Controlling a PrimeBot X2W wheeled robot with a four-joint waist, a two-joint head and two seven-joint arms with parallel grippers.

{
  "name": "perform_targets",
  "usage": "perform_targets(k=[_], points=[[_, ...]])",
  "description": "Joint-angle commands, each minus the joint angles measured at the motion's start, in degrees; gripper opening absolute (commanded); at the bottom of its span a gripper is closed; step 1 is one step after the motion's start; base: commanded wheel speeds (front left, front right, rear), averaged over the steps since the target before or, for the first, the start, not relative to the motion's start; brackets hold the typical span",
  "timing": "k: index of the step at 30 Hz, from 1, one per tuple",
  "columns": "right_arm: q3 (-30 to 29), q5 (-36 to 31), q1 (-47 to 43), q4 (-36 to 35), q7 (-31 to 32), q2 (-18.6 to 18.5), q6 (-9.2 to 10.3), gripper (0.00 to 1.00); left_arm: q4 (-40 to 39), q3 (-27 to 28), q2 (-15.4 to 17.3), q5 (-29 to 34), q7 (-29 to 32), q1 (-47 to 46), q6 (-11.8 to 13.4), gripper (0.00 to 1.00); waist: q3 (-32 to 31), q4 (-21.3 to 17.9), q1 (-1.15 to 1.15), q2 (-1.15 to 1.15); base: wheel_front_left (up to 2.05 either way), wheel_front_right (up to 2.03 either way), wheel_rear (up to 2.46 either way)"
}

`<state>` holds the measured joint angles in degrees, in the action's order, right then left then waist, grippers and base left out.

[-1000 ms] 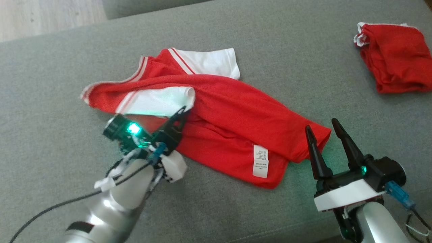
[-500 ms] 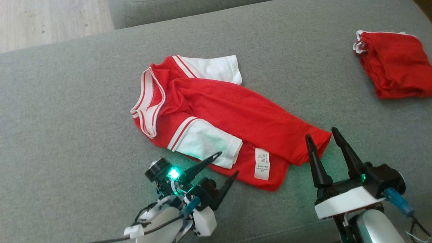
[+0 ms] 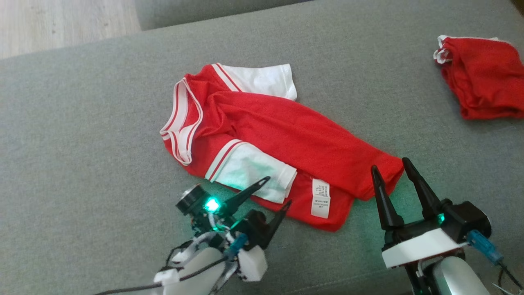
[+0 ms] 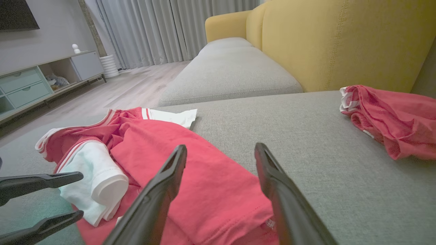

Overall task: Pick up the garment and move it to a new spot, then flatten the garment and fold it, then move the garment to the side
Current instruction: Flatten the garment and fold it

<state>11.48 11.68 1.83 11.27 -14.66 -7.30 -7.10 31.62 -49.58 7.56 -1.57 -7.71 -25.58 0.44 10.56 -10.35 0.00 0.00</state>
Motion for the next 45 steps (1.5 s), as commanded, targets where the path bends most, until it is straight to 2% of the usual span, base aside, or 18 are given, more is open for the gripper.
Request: perform_targets(k=[1, 7, 9, 10, 11, 12, 14, 18, 21, 24, 27, 31, 37, 41, 45], points=[[1.18, 0.42, 1.64, -1.77, -0.34, -0.48, -0.39, 1.0, -1.55, 1.54, -0.53, 0.26, 0.22, -2.76, 0.59, 1.0, 0.51, -0.08, 0.0, 0.0, 0.0, 0.0, 0.0], [1.34, 0.63, 2.28, -1.51, -0.34, -0.49, -0.39, 1.0, 0.46, 1.8, -2.17, 1.31, 1.9, -4.08, 5.32, 1.0, 1.17, -0.68, 0.0, 0.0, 0.0, 0.0, 0.0], [1.28, 0.67, 2.3, -1.5, -0.34, -0.53, -0.39, 1.0, 0.77, 1.86, -2.31, 1.3, 2.02, -4.18, 5.8, 1.0, 1.18, -0.73, 0.0, 0.0, 0.0, 0.0, 0.0], [1.23, 0.69, 2.3, -1.5, -0.34, -0.56, -0.39, 1.0, 1.02, 1.93, -2.42, 1.25, 2.02, -4.29, 6.19, 0.73, 1.16, -0.75, 0.0, 0.0, 0.0, 0.0, 0.0], [1.18, 0.7, 2.27, -1.48, -0.34, -0.58, -0.39, 1.0, 1.27, 1.93, -2.49, 1.22, 1.98, -4.41, 6.45, 0.36, 1.13, -0.77, 0.0, 0.0, 0.0, 0.0, 0.0], [1.15, 0.7, 2.24, -1.48, -0.34, -0.6, -0.39, 1.0, 1.52, 1.92, -2.54, 1.2, 1.98, -4.53, 6.66, 0.21, 1.13, -0.78, 0.0, 0.0, 0.0, 0.0, 0.0], [0.99, 0.72, 2.2, -1.49, -0.34, -0.59, -0.39, 1.0, 1.89, 1.79, -2.67, 0.95, 1.83, -4.71, 6.63, 0.01, 1.16, -0.7, 0.0, 0.0, 0.0, 0.0, 0.0], [0.77, 0.79, 2.13, -1.42, -0.34, -0.39, -0.39, 1.0, 2.87, 1.19, -3.04, 0.43, 1.92, -5.19, 6.09, 0.0, 1.08, -0.27, 0.0, 0.0, 0.0, 0.0, 0.0], [0.57, 0.77, 1.95, -1.26, -0.34, -0.32, -0.39, 1.0, 2.93, 1.3, -2.9, 0.61, 0.87, -5.77, 7.0, 0.0, 0.57, 0.25, 0.0, 0.0, 0.0, 0.0, 0.0], [-0.09, 0.73, 1.07, -1.0, -0.34, -0.46, -0.39, 1.0, 1.18, 2.4, -1.02, 0.74, -0.06, -5.93, 8.74, 0.0, -0.44, 1.24, 0.0, 0.0, 0.0, 0.0, 0.0], [-1.49, 1.08, -0.99, -0.33, -0.34, -0.5, -0.39, 1.0, -2.92, 4.2, 2.74, 0.64, 0.05, -5.45, 10.37, 0.0, -1.36, 2.94, 0.0, 0.0, 0.0, 0.0, 0.0], [-2.89, 1.2, -4.31, 0.7, -0.34, -0.54, -0.39, 1.0, -10.99, 6.89, 10.02, 1.53, 1.69, -5.63, 11.92, 0.0, -1.95, 5.23, 0.0, 0.0, 0.0, 0.0, 0.0], [-4.65, 2.18, -6.35, 2.38, -0.34, 0.53, -0.39, 1.0, -22.54, 11.84, 20.2, 1.92, 5.77, -5.67, 13.41, 0.0, -2.11, 5.88, 0.0, 0.0, 0.0, 0.0, 0.0], [-4.29, 2.59, -6.28, 3.56, -0.34, 0.46, -0.39, 1.0, -27.15, 14.42, 24.31, 1.92, 7.64, -5.74, 14.36, 0.0, -2.27, 5.7, 0.0, 0.0, 0.0, 0.0, 0.0], [-2.65, 3.54, -5.57, 5.09, -0.34, -0.07, -0.39, 1.0, -29.92, 16.5, 27.03, 1.81, 8.87, -5.82, 15.37, 0.0, -2.58, 5.38, 0.0, 0.0, 0.0, 0.0, 0.0]])
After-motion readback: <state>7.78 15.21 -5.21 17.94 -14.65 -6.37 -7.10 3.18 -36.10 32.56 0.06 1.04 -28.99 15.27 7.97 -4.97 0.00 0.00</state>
